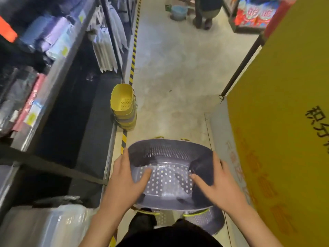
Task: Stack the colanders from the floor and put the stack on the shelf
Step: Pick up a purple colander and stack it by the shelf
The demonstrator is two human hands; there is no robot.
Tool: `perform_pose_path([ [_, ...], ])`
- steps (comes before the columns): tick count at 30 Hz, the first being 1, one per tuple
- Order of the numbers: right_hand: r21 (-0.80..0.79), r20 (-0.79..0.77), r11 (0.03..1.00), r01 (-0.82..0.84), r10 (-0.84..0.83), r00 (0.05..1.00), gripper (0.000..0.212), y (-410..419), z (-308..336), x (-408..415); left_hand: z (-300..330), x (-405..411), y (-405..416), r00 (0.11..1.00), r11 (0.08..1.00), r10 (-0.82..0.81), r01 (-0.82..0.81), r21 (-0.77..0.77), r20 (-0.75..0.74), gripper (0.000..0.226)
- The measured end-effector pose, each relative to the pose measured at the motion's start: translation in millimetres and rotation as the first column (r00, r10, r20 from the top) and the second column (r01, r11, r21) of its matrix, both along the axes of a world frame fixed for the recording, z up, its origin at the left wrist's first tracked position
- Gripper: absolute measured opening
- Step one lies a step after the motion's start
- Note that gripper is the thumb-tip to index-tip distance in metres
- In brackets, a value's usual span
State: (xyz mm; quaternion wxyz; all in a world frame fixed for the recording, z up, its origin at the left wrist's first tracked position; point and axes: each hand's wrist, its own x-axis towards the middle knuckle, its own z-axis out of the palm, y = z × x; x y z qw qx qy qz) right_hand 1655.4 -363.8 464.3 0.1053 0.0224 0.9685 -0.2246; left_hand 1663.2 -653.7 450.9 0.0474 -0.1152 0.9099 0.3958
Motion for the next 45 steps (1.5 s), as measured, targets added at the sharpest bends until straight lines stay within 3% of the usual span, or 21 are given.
perform_pose_path([
  [5,0.002,-0.020,0.995,0.104,-0.104,0.994,0.109,-18.7,9.6,-61.6,10.1,-102.0,-19.6,0.988,0.988,-0.153,0.152,-0.022,-0.007,0.098],
  [10,0.009,-0.060,0.985,0.173,-0.172,0.983,0.108,-20.0,9.6,-123.9,17.2,-188.4,-14.6,0.972,0.974,-0.222,0.224,0.024,-0.079,0.081],
  [17,-0.044,-0.070,0.987,0.154,-0.157,0.985,0.107,6.9,-8.9,-260.1,14.5,-311.4,7.3,0.970,0.972,-0.236,0.235,-0.022,-0.062,0.085],
  [27,-0.020,-0.061,0.999,-0.040,0.038,0.997,0.110,32.8,-2.6,-475.0,27.6,-481.1,35.5,1.000,0.993,-0.023,0.021,-0.113,-0.013,0.086],
  [32,-0.020,-0.027,0.989,-0.145,0.144,0.989,0.108,15.4,-1.7,-572.1,19.0,-539.7,21.5,0.994,0.994,0.105,-0.105,-0.014,-0.017,0.081],
  [40,0.005,0.055,0.952,-0.308,0.307,0.950,0.111,-45.1,-12.5,-732.0,-13.0,-649.2,-24.9,0.927,0.935,0.348,-0.353,0.015,0.137,0.095],
  [45,0.009,0.038,0.894,-0.448,0.448,0.893,0.113,-94.9,-6.6,-816.0,-14.1,-687.5,-48.2,0.861,0.861,0.508,-0.507,-0.045,0.024,0.089],
])
